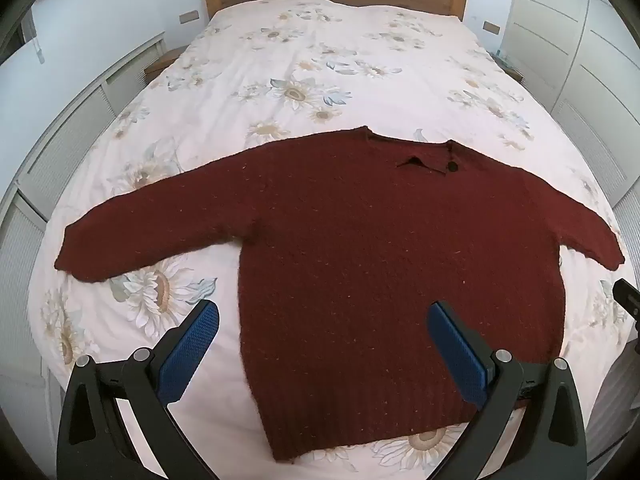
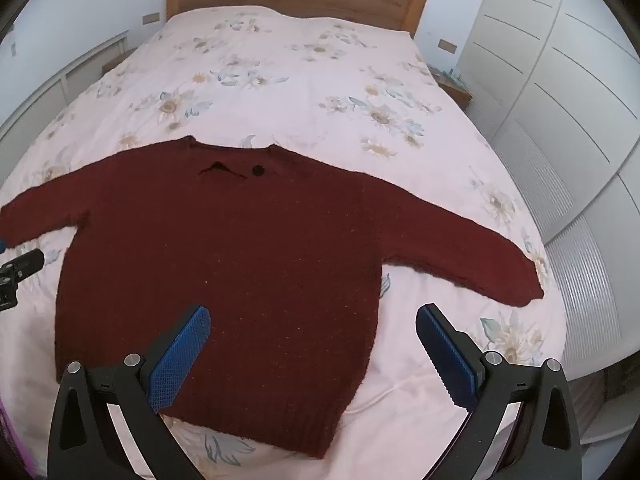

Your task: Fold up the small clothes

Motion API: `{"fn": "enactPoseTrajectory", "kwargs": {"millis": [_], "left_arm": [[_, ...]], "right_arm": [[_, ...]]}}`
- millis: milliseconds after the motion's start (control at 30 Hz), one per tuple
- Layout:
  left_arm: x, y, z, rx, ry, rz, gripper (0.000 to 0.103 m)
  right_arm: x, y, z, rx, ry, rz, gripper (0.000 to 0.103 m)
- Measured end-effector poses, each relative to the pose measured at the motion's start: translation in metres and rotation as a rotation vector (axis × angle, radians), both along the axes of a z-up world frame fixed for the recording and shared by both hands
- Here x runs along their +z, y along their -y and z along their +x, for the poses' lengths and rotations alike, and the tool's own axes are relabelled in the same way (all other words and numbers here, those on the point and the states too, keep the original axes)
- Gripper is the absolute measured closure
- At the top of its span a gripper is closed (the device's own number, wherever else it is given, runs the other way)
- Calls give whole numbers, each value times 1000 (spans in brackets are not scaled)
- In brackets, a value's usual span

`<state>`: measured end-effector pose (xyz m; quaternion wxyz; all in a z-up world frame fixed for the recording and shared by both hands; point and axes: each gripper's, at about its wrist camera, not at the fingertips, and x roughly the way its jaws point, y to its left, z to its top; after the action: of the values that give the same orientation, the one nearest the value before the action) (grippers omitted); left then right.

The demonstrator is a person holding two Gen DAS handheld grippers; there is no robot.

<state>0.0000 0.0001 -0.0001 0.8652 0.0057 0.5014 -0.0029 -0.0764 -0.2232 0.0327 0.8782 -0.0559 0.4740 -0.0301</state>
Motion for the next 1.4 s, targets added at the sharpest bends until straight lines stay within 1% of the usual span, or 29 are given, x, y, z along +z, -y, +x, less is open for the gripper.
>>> {"fn": "enactPoseTrajectory", "kwargs": {"millis": [100, 167, 200, 233, 300, 433, 867, 1400], "left_arm": [[-1, 0, 1, -4, -3, -5, 1], [-1, -2, 2, -8, -1, -7, 1], [0, -9, -5, -2, 21, -18, 1], [-1, -3, -1, 1, 10, 13, 1], [-1, 1, -2, 2, 10, 28, 1], [-2, -1, -1, 4, 6, 24, 1], [-3, -1, 1, 7, 1, 46, 1], [-5, -5, -1, 7, 1, 49, 1]], "right_arm": [[2, 9, 4, -5, -21, 15, 1], [-2, 12, 10, -2, -30, 9, 1], [2, 5, 5, 0, -12, -29, 1], [1, -4, 1, 1, -4, -54, 1], [-3, -1, 0, 1, -11, -41, 1], [-3, 4, 5, 0, -25, -33, 1], [-4, 11, 3, -16, -30, -26, 1], [-5, 20, 4, -39, -35, -27, 1]]}}
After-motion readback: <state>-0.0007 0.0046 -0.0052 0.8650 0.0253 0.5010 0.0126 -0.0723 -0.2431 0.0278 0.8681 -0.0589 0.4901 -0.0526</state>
